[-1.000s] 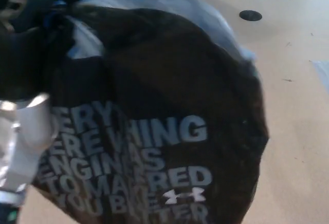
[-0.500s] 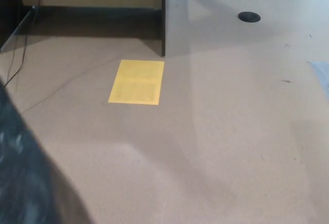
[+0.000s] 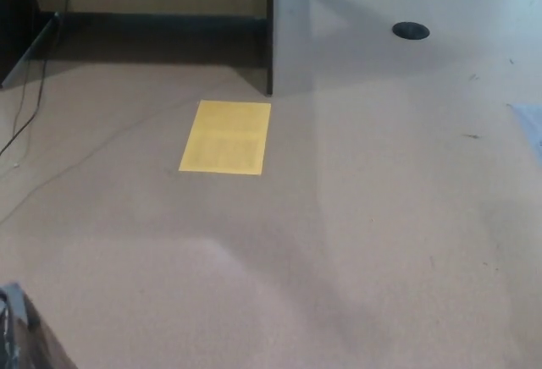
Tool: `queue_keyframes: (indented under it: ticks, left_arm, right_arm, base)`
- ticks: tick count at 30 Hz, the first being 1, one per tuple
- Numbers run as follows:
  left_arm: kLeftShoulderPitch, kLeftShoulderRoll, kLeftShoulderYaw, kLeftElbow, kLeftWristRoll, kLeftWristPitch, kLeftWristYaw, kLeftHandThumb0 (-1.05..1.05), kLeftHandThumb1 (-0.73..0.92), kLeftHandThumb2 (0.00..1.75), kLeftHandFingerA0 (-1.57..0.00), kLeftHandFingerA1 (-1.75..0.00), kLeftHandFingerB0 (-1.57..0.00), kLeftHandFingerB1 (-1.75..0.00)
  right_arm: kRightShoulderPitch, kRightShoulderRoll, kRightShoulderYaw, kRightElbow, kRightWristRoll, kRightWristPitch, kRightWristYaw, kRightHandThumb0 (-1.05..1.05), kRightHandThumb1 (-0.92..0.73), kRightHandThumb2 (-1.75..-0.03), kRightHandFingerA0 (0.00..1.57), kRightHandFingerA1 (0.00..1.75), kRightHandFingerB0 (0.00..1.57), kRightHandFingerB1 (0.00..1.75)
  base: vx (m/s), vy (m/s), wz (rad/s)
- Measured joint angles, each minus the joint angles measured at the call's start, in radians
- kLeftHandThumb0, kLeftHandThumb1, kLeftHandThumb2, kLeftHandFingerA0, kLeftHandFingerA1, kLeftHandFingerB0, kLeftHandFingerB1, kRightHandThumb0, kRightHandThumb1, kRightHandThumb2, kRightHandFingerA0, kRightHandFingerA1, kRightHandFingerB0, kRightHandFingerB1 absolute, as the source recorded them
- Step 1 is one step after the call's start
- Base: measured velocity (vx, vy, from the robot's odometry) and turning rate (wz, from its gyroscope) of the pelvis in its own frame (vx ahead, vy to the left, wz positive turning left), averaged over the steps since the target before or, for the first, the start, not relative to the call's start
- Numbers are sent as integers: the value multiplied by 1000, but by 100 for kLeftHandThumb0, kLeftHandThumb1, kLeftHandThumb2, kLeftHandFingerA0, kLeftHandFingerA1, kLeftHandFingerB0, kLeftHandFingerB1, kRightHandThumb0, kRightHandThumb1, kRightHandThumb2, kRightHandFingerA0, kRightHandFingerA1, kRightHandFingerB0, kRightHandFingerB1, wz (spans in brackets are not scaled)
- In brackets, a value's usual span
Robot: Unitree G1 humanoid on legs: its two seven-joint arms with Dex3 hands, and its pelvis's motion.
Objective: A person is holding a plastic bag and the robot extends its left hand to grab the bag by hooking its thumb into the holes at the top and brings its hand down by its side. Then it extends its arm again to hand the plastic bag back to the person.
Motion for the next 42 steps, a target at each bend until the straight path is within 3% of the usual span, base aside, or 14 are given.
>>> queue_keyframes:
  ticks: [3, 4, 6, 15, 16, 18, 21, 22, 27, 28, 30, 31, 36, 42]
  left_arm:
    - [51, -11, 15, 123, 2, -51, 2, -12, 70, 82, -93, -169, -72, -134]
    - [62, -11, 19, 154, 4, -64, 3, -28, 84, 64, -90, -171, -74, -134]
    - [76, -12, 23, 231, 9, -94, 6, -23, 80, 70, -88, -171, -73, -137]
    - [148, -21, 16, 472, 68, -220, 31, -7, 67, 89, -100, -170, -71, -143]
    - [152, -23, 14, 478, 75, -228, 32, -15, 69, 87, -89, -170, -72, -136]
    - [163, -33, 1, 475, 105, -250, 38, -17, 73, 80, -89, -171, -73, -135]
    - [174, -71, -28, 450, 150, -274, 46, -22, 79, 71, -88, -172, -73, -136]
    - [177, -82, -37, 440, 165, -277, 48, -13, 53, 110, -85, -174, -75, -140]
    - [205, -157, -98, 342, 203, -272, 46, -3, 52, 109, -86, -172, -78, -138]
    - [206, -170, -110, 324, 212, -265, 45, -15, 72, 83, -91, -170, -81, -135]
    - [200, -189, -131, 302, 233, -244, 45, -9, 64, 96, -89, -169, -79, -134]
    - [194, -195, -140, 298, 242, -235, 46, -8, 62, 100, -90, -170, -78, -135]
    - [115, -195, -176, 304, 302, -174, 61, -12, 63, 96, -90, -173, -75, -139]
    - [-22, -174, -190, 308, 327, -103, 70, -10, 55, 109, -90, -174, -75, -140]
  right_arm:
    - [38, 0, -2, -4, 0, -6, -3, -44, -75, -62, 61, 44, 42, 35]
    - [48, 0, -2, -4, -1, -7, -4, -49, -63, -88, 53, 56, 36, 47]
    - [67, 0, -2, -3, -1, -10, -6, -43, -74, -63, 62, 46, 43, 36]
    - [177, -2, -1, -6, -2, -32, -23, -45, -74, -62, 63, 64, 43, 36]
    - [179, -2, -1, -5, -2, -33, -24, -50, -63, -90, 57, 61, 38, 49]
    - [183, -3, 1, -6, -2, -34, -28, -45, -75, -63, 62, 49, 44, 36]
    - [191, -3, 4, -14, -2, -39, -33, -45, -75, -63, 62, 49, 43, 36]
    - [193, -3, 4, -15, -2, -40, -34, -50, -63, -90, 59, 65, 38, 50]
    - [194, -4, 6, -14, -2, -44, -36, -46, -76, -62, 65, 53, 43, 36]
    - [194, -4, 7, -15, -2, -44, -36, -51, -63, -90, 59, 66, 38, 50]
    - [192, -5, 7, -15, -2, -44, -36, -51, -63, -90, 59, 66, 38, 50]
    - [191, -4, 7, -15, -2, -45, -36, -46, -75, -63, 62, 66, 44, 36]
    - [184, -4, 4, -9, -1, -46, -37, -50, -62, -90, 60, 73, 38, 49]
    - [165, -5, 0, -8, 0, -46, -36, -46, -76, -63, 63, 64, 43, 35]
  base:
    - [0, 0, 0]
    - [0, 0, 0]
    - [0, 0, 0]
    - [0, 0, 0]
    - [0, 0, 0]
    - [0, 0, 0]
    - [0, 0, 0]
    - [0, 0, 0]
    - [0, 0, 0]
    - [0, 0, 0]
    - [0, 0, 0]
    - [0, 0, 0]
    - [0, 0, 0]
    - [0, 0, 0]
